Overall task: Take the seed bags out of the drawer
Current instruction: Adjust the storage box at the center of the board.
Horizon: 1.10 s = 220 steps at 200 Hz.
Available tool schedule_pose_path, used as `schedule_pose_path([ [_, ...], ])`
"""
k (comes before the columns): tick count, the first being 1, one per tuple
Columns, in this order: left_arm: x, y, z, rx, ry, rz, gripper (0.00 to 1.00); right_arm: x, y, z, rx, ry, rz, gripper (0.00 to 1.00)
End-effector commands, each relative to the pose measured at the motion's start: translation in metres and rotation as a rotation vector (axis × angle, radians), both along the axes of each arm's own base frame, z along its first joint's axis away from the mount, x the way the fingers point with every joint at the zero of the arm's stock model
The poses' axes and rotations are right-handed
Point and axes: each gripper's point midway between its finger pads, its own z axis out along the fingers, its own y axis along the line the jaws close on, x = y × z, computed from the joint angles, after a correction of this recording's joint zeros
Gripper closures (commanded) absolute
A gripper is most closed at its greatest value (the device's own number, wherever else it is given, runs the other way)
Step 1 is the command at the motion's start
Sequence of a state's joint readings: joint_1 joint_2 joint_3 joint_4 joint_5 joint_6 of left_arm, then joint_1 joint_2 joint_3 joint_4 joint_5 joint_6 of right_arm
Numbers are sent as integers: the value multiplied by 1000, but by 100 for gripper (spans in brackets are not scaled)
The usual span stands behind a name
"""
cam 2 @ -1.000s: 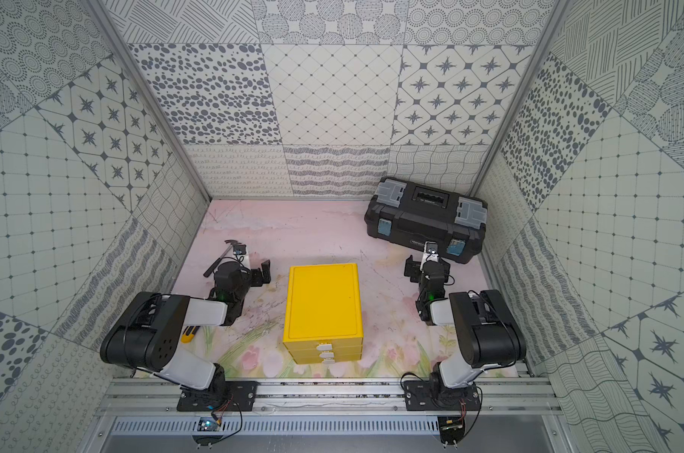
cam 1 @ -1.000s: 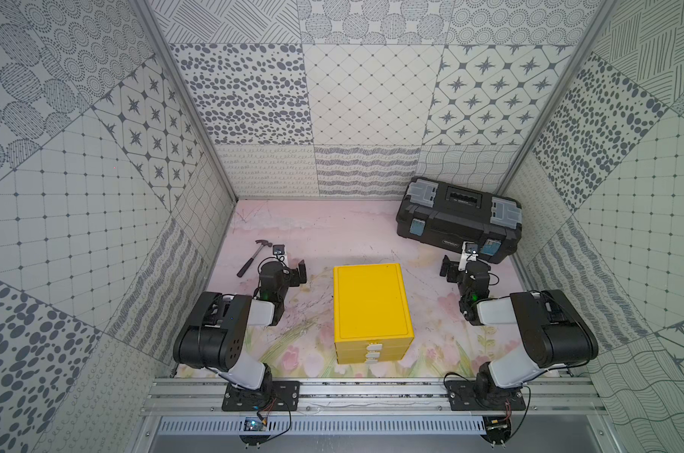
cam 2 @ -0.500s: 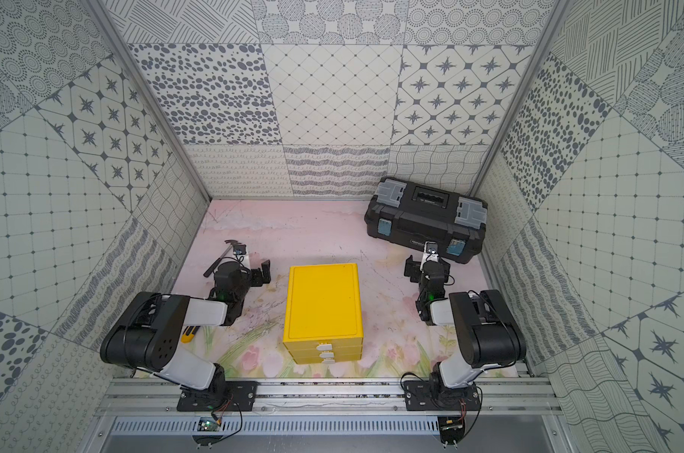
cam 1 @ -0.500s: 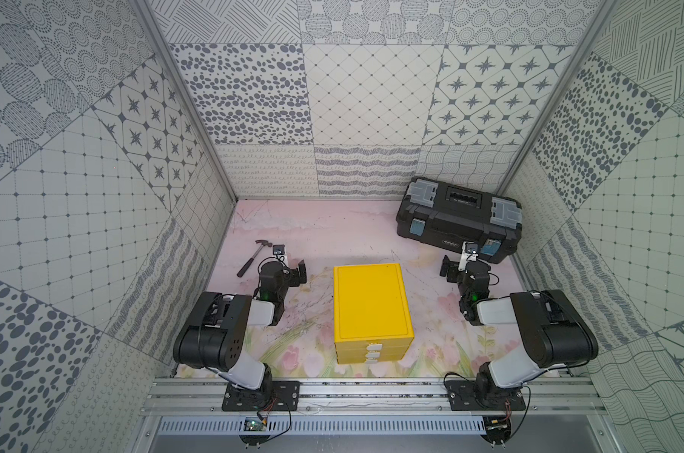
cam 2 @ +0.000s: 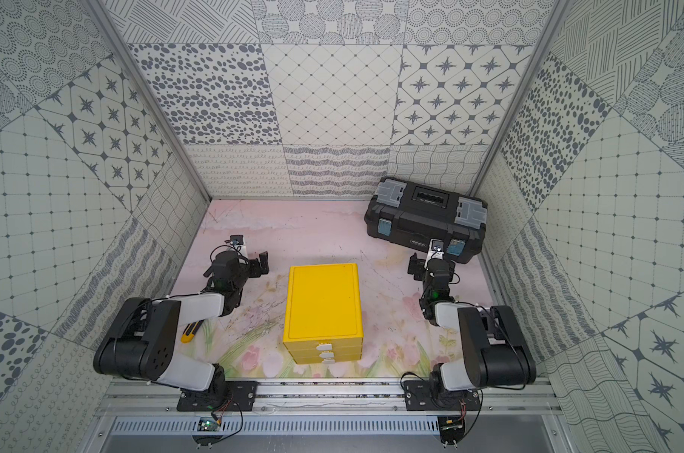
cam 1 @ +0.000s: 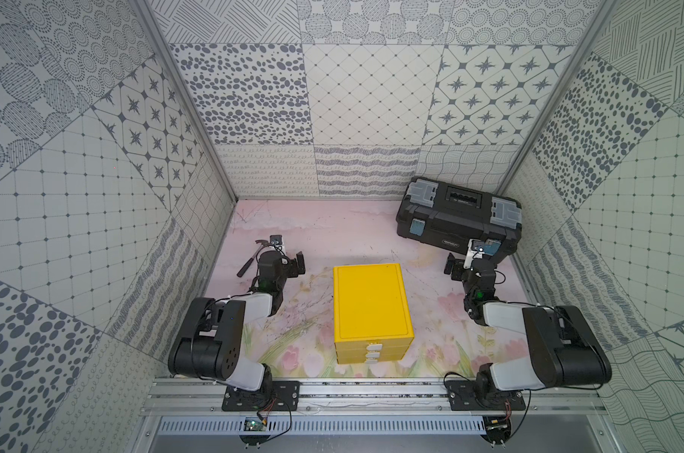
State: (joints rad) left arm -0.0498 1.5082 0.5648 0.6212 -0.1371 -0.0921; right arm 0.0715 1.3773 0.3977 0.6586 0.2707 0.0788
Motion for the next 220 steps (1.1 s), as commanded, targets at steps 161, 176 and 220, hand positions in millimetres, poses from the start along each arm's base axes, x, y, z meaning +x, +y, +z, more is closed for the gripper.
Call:
schedule_pose_path([
  [161,-245,-108,8,-582,665,-42,90,-167,175,-3,752,579,462,73],
  [176,-254,-108,1,-569,699,-40,94,-175,187,-11,703,624,478,73],
  [220,-260,-127,-24,-562,783,-67,99,-186,214,-19,602,686,528,76],
])
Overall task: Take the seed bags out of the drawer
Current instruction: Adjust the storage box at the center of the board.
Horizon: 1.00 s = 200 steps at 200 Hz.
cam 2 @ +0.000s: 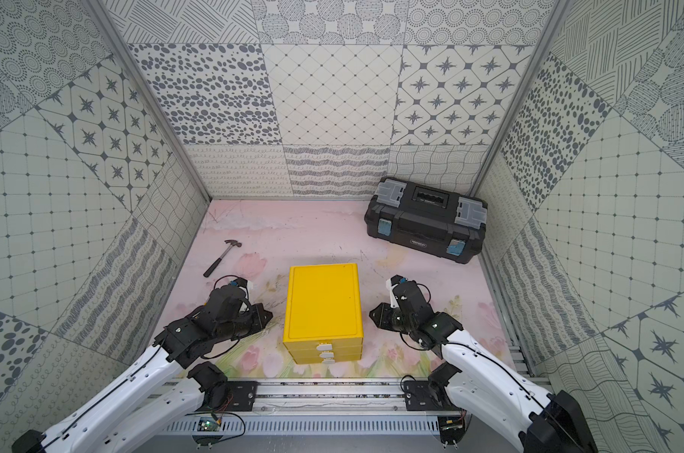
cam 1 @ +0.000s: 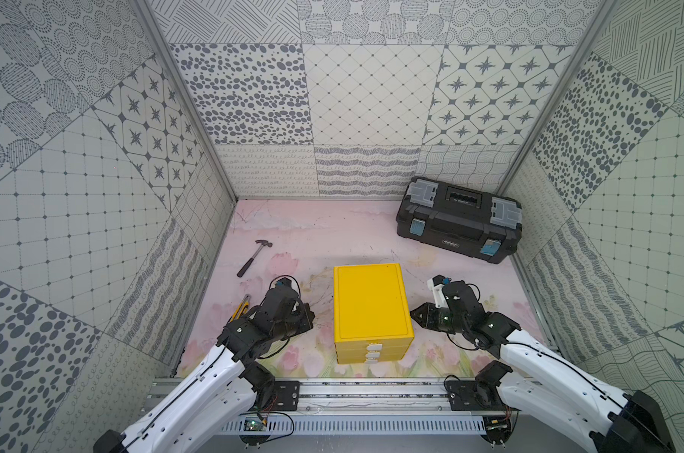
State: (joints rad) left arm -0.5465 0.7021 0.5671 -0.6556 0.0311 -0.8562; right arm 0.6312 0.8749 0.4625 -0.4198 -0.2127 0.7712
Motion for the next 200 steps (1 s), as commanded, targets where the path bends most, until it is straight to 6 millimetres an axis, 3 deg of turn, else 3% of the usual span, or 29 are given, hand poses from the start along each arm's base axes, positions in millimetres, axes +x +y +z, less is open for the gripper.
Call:
schedule_pose_path([
  [1,-25,-4,-30,8,171,14,99,9,12,14,-28,-56,1,76],
  [22,-17,-15,-29,5,161,-1,97,8,22,9,-43,-44,30,75],
  [28,-15,-18,-26,3,156,-6,97,13,29,19,-29,-65,33,75],
  [118,16,-49,-4,-17,105,-62,92,43,63,30,-43,-94,81,75],
  [200,40,-62,1,11,75,-77,87,69,97,34,-31,-98,117,75],
])
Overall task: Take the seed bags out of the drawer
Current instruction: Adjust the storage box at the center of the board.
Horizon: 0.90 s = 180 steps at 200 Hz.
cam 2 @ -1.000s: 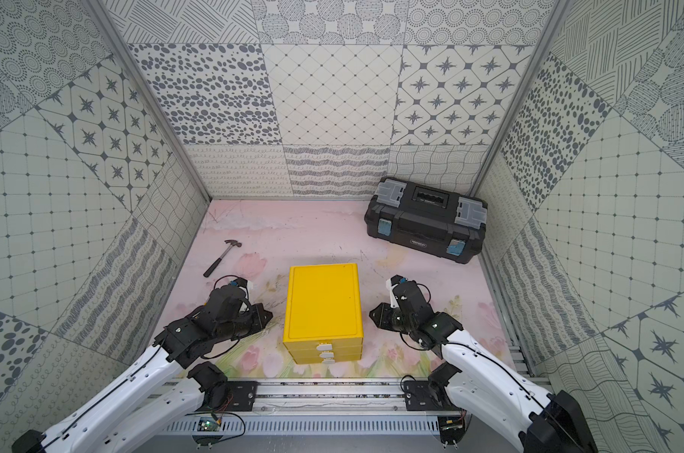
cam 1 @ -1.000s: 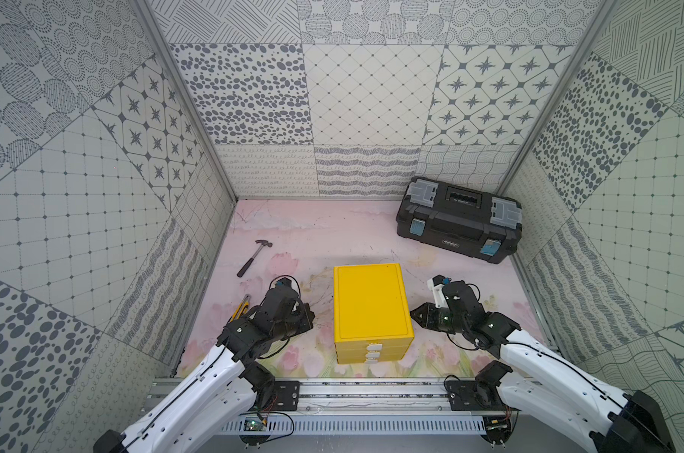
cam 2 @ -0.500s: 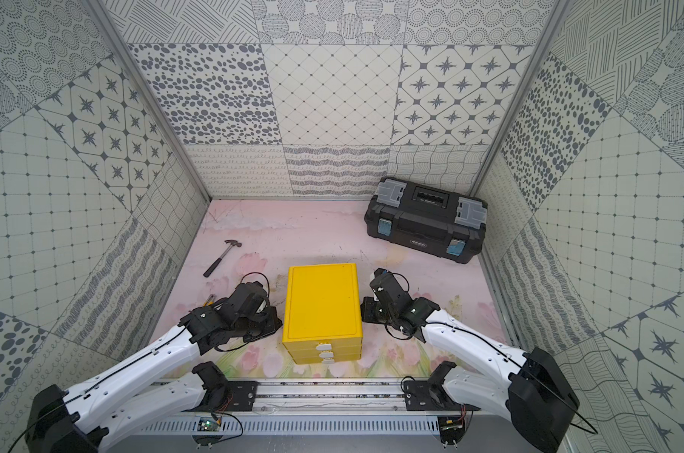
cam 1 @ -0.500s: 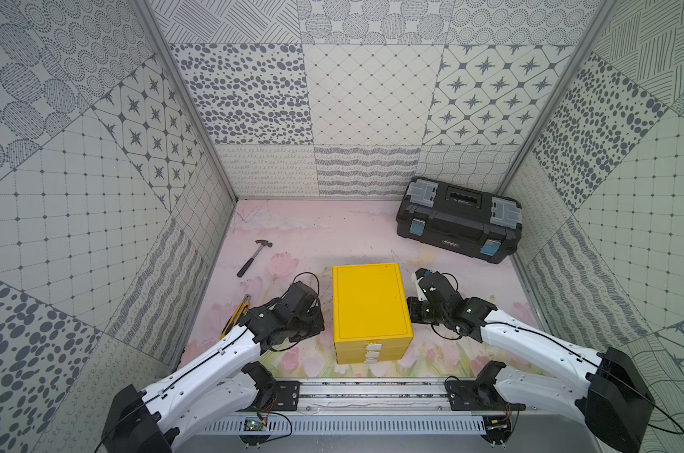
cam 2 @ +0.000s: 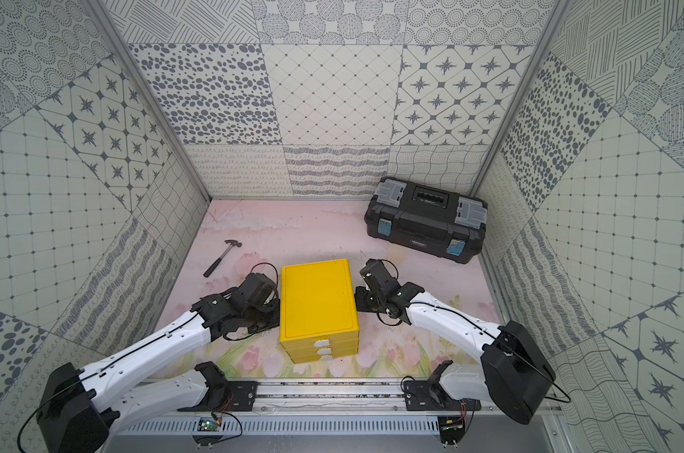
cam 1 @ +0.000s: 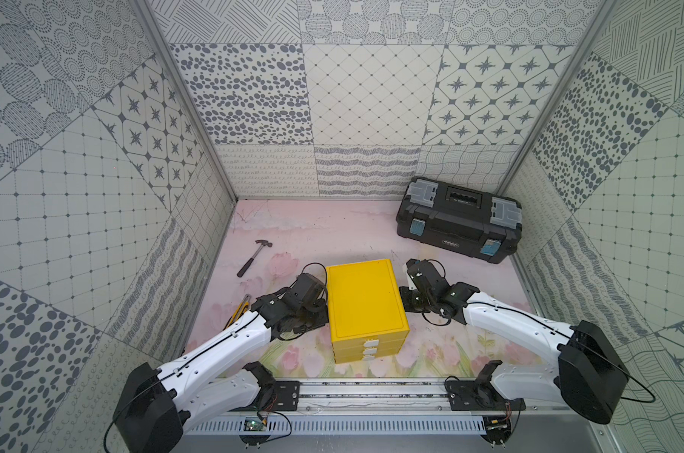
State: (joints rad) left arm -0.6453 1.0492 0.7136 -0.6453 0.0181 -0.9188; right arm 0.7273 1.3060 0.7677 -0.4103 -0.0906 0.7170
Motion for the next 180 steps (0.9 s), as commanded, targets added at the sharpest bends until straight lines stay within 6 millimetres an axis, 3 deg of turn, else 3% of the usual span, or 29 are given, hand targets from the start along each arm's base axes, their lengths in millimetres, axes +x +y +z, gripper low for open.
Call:
schedule_pose_path([
  [1,28,-27,20,-83,-97,-34,87,20,48,33,139,-91,65,75],
  [91,70,-36,36,-48,-161,-18,79,61,83,40,127,-110,85,75],
  [180,133,-31,57,-136,-203,42,79,115,82,47,166,-105,30,75],
])
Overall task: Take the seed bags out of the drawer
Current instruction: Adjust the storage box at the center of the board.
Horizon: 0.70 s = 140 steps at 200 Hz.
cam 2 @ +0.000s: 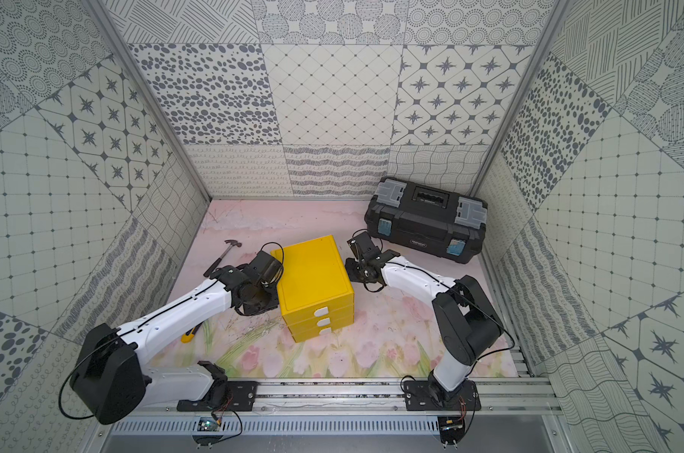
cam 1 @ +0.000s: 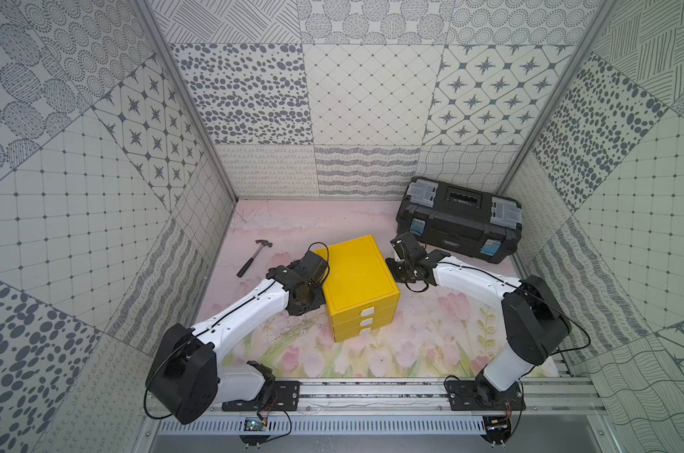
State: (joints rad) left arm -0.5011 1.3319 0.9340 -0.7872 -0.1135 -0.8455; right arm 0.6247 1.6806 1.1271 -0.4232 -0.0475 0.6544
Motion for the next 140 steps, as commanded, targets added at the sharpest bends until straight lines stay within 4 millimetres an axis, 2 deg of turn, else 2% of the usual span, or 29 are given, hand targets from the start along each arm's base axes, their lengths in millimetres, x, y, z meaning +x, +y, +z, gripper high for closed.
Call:
schedule_pose_path([
  [1,82,-71,64,-357,-305,-101,79,14,60,47,232,-83,111,75],
  [17,82,-64,67,-351,-307,-89,80,21,48,46,223,-81,86,75],
  [31,75,-51,71,-331,-323,-70,79,24,29,46,211,-89,53,74],
  [57,59,-17,76,-329,-366,5,73,20,-5,53,209,-112,5,71],
  [71,51,-3,76,-326,-360,29,72,13,-16,56,207,-112,-1,71],
  [88,48,15,82,-320,-376,66,71,1,-28,60,190,-122,-6,70],
  [103,50,27,96,-336,-412,100,68,-15,-39,61,182,-125,-12,69],
  [140,69,51,125,-333,-471,145,66,-66,-70,62,189,-132,-39,69],
])
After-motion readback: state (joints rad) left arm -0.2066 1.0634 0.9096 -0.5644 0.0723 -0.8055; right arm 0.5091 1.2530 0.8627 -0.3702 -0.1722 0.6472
